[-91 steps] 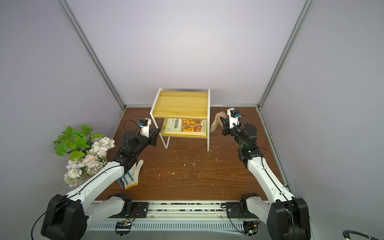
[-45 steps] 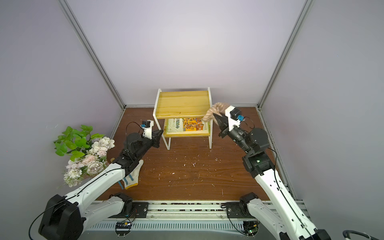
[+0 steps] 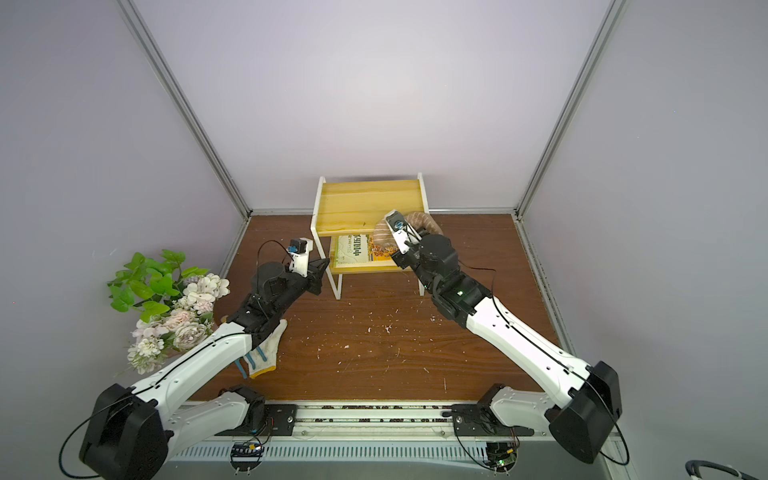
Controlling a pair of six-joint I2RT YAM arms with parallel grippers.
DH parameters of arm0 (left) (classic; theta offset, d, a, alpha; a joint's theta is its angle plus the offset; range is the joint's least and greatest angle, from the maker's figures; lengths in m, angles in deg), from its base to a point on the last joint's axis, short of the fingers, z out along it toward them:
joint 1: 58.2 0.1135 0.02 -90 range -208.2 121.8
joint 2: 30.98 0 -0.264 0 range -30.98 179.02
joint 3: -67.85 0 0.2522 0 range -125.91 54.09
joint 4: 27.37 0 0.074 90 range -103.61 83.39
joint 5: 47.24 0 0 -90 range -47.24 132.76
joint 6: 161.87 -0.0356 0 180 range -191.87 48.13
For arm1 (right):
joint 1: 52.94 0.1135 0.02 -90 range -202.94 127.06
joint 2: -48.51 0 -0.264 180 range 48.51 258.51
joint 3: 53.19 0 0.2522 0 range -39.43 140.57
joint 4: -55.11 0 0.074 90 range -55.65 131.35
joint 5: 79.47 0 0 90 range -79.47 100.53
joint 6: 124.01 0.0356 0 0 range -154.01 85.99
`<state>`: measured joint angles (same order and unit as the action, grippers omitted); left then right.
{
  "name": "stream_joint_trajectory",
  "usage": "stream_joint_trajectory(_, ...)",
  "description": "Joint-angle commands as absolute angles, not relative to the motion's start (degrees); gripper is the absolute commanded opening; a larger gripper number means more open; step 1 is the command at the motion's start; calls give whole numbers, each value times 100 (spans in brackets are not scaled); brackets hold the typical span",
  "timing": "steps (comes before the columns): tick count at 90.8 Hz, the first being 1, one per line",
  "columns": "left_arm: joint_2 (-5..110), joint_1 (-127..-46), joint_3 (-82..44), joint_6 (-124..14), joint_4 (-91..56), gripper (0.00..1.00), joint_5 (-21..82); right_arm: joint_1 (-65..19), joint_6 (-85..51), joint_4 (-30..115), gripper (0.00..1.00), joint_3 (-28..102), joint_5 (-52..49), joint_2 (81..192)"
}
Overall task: Wipe the bookshelf clean with a cloth
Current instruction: Wipe the dust from the shelf.
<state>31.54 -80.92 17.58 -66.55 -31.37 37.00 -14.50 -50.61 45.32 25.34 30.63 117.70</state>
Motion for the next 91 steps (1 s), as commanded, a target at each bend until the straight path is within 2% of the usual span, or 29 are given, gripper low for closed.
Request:
stream_joint_trajectory(1, 3138, -8104, 1637, -6401, -3137, 0, 3887, -1446, -5008, 3965, 0, 3026, 3205, 11902)
stream_joint_trajectory(7, 3156, -8104, 1617, -6426, -3124, 0, 3872, -1094, -4994, 4078, 0, 3324, 2430, 12323)
stream_joint_trajectory(11, 3171, -8104, 1601, -6438, -3113, 0, 3878, -861, -5070, 4103, 0, 3565, 2401, 12602)
stream_joint_trajectory(22, 3150, -8097, 1635, -6513, -3148, 0, 3886, -1051, -4860, 4597, 0, 3414, 3732, 12448)
stream_joint_trajectory(36, 3147, -8028, 1623, -6636, -3146, 0, 3872, -1746, -4296, 4392, 0, 3270, 3962, 12026)
stream_joint_trajectory(55, 3129, -7896, 1614, -6674, -3188, 0, 3746, -1820, -3852, 4835, 0, 4272, 4683, 13515)
stream_joint_trajectory(66, 3079, -7849, 1634, -6728, -3148, 0, 3744, -1820, -3543, 4084, 0, 5270, 5502, 14217)
stream_joint_trajectory(81, 2989, -7686, 1734, -6705, -3188, 0, 3745, -1822, -3507, 4221, 0, 4144, 5549, 13490)
stream_joint_trajectory(91, 3016, -7649, 1743, -6682, -3236, 0, 3689, -1882, -3189, 4478, 0, 3991, 5565, 13666)
